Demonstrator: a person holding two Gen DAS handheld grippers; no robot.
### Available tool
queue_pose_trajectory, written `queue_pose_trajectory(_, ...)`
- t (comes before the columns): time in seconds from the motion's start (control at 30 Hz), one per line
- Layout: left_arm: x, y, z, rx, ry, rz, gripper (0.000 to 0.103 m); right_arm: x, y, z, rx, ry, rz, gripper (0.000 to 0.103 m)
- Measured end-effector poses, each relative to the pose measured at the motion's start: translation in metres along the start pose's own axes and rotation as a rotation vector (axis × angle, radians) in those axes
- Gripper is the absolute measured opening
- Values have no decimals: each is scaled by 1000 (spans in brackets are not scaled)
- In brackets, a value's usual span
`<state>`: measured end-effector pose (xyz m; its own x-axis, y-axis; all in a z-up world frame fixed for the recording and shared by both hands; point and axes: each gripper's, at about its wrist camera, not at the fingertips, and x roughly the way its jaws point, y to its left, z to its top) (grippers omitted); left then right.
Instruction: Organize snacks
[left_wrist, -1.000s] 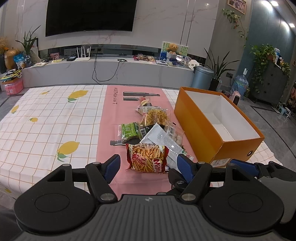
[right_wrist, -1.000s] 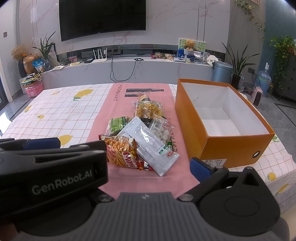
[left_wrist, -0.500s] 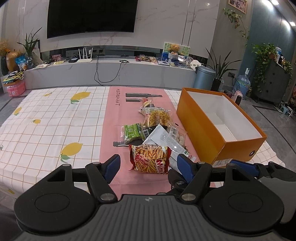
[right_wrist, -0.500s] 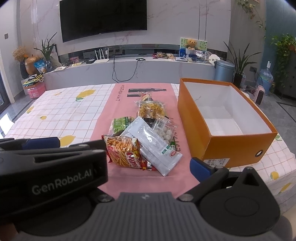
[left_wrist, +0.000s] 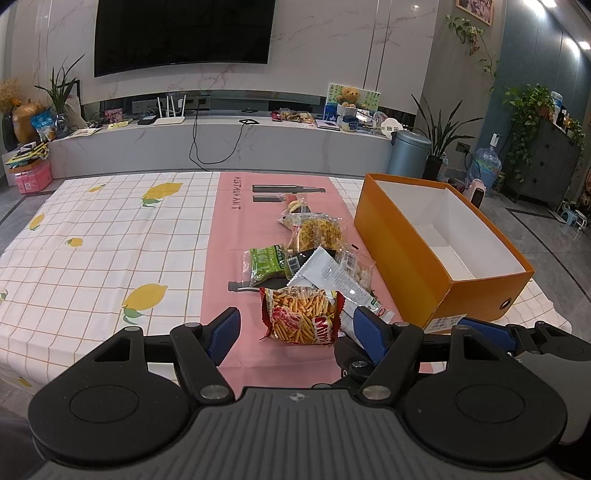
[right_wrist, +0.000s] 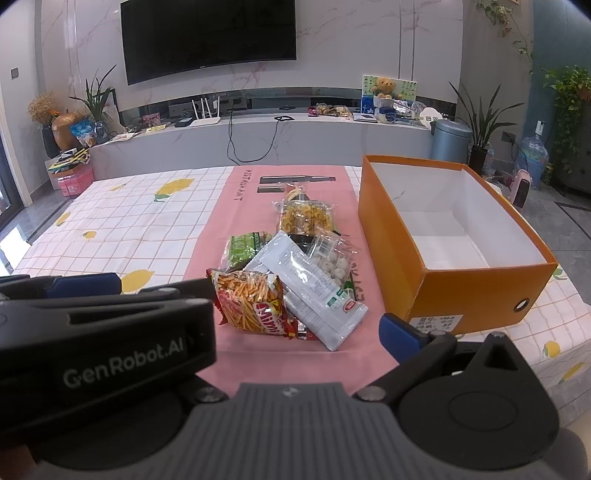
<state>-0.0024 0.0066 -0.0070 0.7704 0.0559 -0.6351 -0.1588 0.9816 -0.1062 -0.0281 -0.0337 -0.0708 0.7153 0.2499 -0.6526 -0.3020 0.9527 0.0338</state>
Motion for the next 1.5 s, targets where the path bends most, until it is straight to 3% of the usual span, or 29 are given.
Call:
queue_pose_trajectory(0.37, -3, 0, 4, 19, -4, 24, 82, 2, -6, 4, -7, -16, 28, 99)
queue_pose_trajectory(0.5, -8, 7, 14, 23, -21, 36, 82, 2, -29, 6, 26, -100, 79, 100)
queue_pose_trajectory(0.6, -9, 20, 21, 11, -26, 47, 82, 2, -38, 2, -64, -191, 74, 100)
queue_pose_trajectory(0.73, -5, 34, 32, 5, -27, 60, 82, 16, -41, 0, -175, -220, 70, 100)
queue_pose_trajectory(0.87, 10, 48, 40, -3, -12, 25, 82, 35, -45, -2, -192, -263, 82, 99)
queue_pose_trajectory(0.97, 30, 60, 45, -32, 17, 10, 82, 51, -51, 2, -176, -259, 100, 94)
queue_pose_trajectory(1.23, 72, 77, 44, -14, 85, 27, 82, 91, -56, 5, -138, -174, 234, 94)
queue_pose_trajectory(1.37, 80, 88, 34, -61, 92, -19, 82, 101, -39, 0, -183, -150, 280, 95)
queue_pose_trajectory(1.5, 85, 100, 23, -89, 88, -43, 82, 100, -8, -14, -390, -181, 307, 95)
